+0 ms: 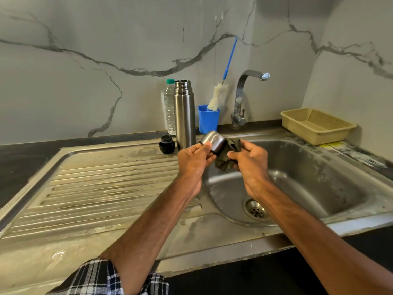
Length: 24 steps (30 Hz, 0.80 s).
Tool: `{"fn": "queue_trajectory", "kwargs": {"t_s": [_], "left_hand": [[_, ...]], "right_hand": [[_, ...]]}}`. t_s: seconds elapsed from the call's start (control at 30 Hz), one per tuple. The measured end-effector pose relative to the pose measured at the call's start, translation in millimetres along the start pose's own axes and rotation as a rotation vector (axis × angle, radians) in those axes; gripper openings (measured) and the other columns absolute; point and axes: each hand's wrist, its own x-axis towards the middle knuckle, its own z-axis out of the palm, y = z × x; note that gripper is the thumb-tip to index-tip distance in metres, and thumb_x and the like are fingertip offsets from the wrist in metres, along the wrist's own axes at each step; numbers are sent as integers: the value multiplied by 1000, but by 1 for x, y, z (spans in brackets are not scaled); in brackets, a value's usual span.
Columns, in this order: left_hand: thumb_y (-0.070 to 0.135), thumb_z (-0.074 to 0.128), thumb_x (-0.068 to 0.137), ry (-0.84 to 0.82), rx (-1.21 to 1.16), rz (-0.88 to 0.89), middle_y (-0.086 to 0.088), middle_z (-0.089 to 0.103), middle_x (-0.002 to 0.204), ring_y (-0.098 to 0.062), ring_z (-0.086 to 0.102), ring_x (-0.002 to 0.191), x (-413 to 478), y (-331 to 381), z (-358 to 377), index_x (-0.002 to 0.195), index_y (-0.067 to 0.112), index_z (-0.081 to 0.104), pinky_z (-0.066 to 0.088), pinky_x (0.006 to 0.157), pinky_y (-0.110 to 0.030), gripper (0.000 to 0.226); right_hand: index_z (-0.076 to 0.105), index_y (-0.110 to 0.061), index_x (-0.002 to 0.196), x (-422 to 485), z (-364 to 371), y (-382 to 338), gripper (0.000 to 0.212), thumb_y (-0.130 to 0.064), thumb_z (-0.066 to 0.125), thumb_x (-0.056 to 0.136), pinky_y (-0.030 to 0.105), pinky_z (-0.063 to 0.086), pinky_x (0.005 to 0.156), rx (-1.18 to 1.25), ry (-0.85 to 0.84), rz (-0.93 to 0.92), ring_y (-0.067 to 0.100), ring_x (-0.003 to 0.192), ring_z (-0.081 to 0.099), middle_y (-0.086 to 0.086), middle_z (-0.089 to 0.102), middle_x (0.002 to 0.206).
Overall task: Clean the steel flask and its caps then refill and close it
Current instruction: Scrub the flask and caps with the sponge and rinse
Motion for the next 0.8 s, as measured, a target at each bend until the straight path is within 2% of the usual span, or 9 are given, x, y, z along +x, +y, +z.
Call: {"fn": "queue_trajectory", "kwargs": {"t_s": [0.1, 0.23, 0.3, 0.37, 0.43, 0.5, 0.63, 0.77, 0.8], "left_hand": [[10, 70, 94, 62, 23, 27, -5, 72, 73, -15, 67, 72, 4, -4, -2, 86, 4, 73, 61, 72, -26, 11], [12, 70, 94, 37, 72, 50, -16, 72, 83, -19, 66, 75, -2, -13, 3, 95, -10, 70, 60, 77, -33, 22], [14, 71, 94, 46, 74, 82, -20, 75, 89, -21, 69, 77, 1, -12, 3, 97, -8, 72, 61, 79, -35, 22], [14, 72, 93, 57, 48, 87, -20, 76, 92, -20, 71, 78, 4, -10, 1, 97, -6, 74, 62, 74, -29, 20], [14, 72, 93, 50, 54, 71, -18, 76, 89, -19, 70, 76, 2, -11, 2, 96, -6, 73, 61, 70, -25, 20], [14, 72, 93, 38, 88, 74, -15, 73, 82, -18, 67, 74, -1, -15, 3, 94, -6, 73, 60, 68, -24, 20], [15, 71, 94, 36, 57, 91, -17, 71, 82, -19, 65, 74, 2, -11, 2, 96, -12, 70, 60, 70, -26, 26], [18, 71, 95, -2, 31, 14, -19, 75, 91, -18, 69, 76, -5, -11, 6, 102, -7, 73, 61, 69, -22, 26], [20, 69, 96, -2, 26, -2, -17, 76, 89, -16, 70, 74, -6, -11, 6, 102, -6, 73, 61, 67, -22, 27]], "right_hand": [[70, -22, 105, -2, 5, 1, 42, 13, 62, 85, 28, 62, 72, -26, -32, -52, 14, 87, 76, 2, 78, 96], [74, -17, 97, 0, 9, 8, 34, 10, 60, 82, 34, 63, 74, -197, 26, -83, 22, 88, 75, 0, 78, 87], [73, -17, 111, -6, 9, 5, 38, 8, 64, 84, 28, 62, 78, -217, 35, -164, 11, 91, 75, -11, 76, 90], [70, -16, 124, -12, 11, -2, 45, 7, 67, 85, 18, 57, 83, -263, 26, -282, -2, 94, 71, -22, 71, 96], [72, -15, 119, -12, 12, -4, 41, 7, 66, 84, 18, 58, 83, -328, 45, -304, -3, 89, 70, -28, 68, 87], [74, -15, 109, -10, 13, -3, 36, 8, 64, 83, 26, 61, 81, -361, 58, -262, 3, 84, 72, -25, 67, 77], [65, -17, 131, -19, 12, -4, 54, 11, 63, 84, 16, 53, 93, -418, -1, -370, -5, 99, 67, -20, 69, 108], [66, -12, 130, -14, 12, 0, 53, 11, 60, 82, 33, 57, 97, -503, 11, -360, 9, 104, 67, -12, 72, 106], [65, -12, 131, -14, 11, 1, 54, 10, 60, 82, 35, 55, 99, -519, 3, -355, 13, 110, 66, -6, 73, 112]]}}
